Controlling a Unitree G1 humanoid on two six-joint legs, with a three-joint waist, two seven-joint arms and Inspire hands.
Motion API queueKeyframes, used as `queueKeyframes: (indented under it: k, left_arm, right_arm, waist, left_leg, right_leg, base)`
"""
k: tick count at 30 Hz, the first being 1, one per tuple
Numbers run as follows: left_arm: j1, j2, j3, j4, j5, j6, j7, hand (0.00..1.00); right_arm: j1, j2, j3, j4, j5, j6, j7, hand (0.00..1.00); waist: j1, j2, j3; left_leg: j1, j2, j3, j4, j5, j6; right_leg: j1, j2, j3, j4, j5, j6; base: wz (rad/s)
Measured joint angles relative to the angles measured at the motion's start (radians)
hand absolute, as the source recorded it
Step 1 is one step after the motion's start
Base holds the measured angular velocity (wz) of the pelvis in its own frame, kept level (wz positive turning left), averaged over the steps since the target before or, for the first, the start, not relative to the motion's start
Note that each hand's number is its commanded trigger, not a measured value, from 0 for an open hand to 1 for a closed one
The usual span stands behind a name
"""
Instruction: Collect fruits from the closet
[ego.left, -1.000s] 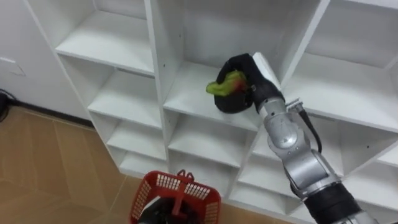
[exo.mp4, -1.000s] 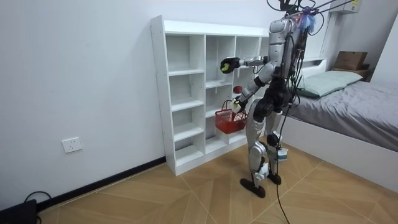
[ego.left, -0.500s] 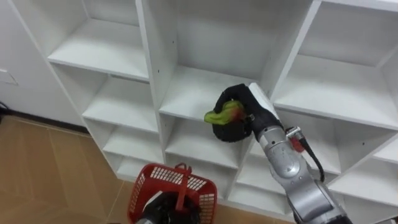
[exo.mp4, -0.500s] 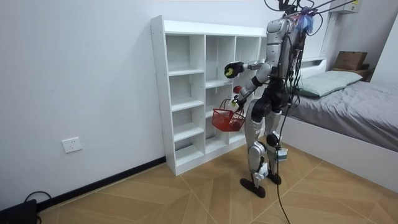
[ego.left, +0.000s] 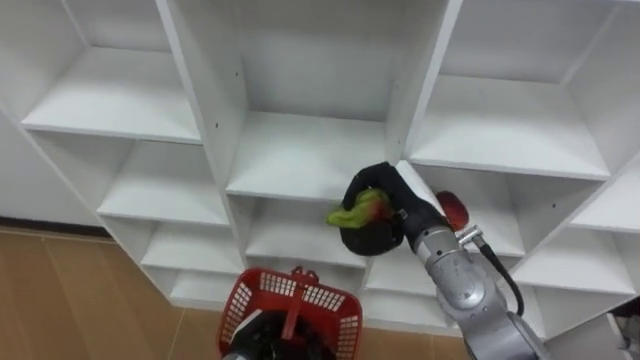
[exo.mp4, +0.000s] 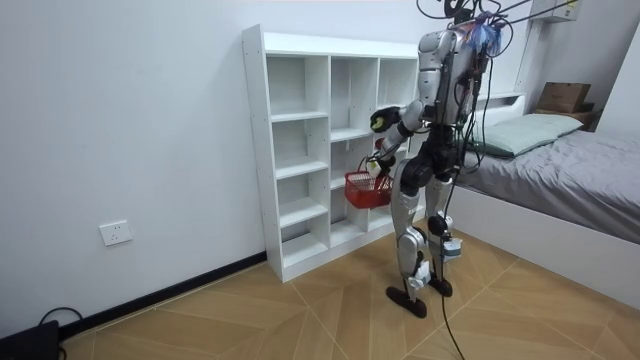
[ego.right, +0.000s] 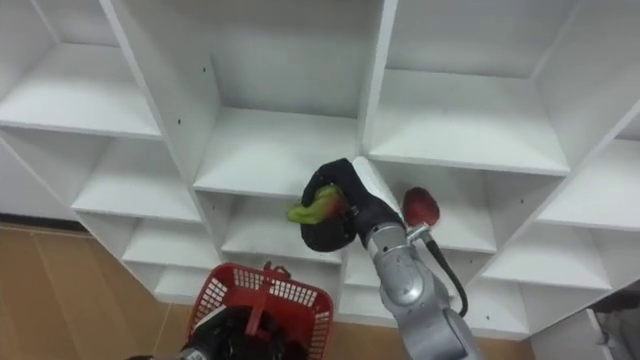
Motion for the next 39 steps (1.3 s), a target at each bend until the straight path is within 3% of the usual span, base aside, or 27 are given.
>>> queueKeyframes:
  k: [13,18,27,39]
  left_arm:
    - [-0.002,-0.001,-0.001,-0.002,-0.001,0.000,0.024,1.00]
    - [-0.006,0.000,-0.001,-0.002,-0.002,0.000,0.024,1.00]
    - [-0.017,0.001,-0.007,-0.002,-0.004,0.000,0.024,1.00]
    - [-0.024,0.006,-0.020,-0.014,-0.059,0.000,0.024,1.00]
  right_arm:
    - [0.097,0.000,-0.001,0.038,0.009,0.009,0.008,1.00]
    - [0.099,-0.001,-0.006,0.075,0.019,0.010,0.009,1.00]
    - [0.099,-0.002,-0.006,0.092,0.029,0.017,0.009,1.00]
    - [0.098,0.000,-0.004,0.140,0.046,0.018,0.008,1.00]
  waist:
    - [-0.026,0.007,-0.0041]
    - [-0.026,0.003,-0.0061]
    - [-0.024,-0.012,-0.0026]
    - [-0.019,-0.012,-0.0030]
  left_leg:
    - [0.004,0.006,0.008,-0.001,-0.004,-0.004]
    - [0.006,0.006,0.008,0.000,-0.004,-0.004]
    - [0.012,0.007,0.018,0.000,-0.004,-0.003]
    - [0.020,0.007,0.027,-0.007,-0.006,-0.003]
  right_leg:
    - [0.001,0.006,0.001,-0.002,0.001,-0.002]
    - [0.001,0.006,0.003,-0.002,0.001,-0.002]
    - [0.000,0.007,0.020,-0.003,0.001,-0.002]
    - [0.000,0.008,0.025,-0.004,0.001,-0.002]
  base:
    - [-0.01]
    - [0.00]
    - [-0.03]
    - [-0.02]
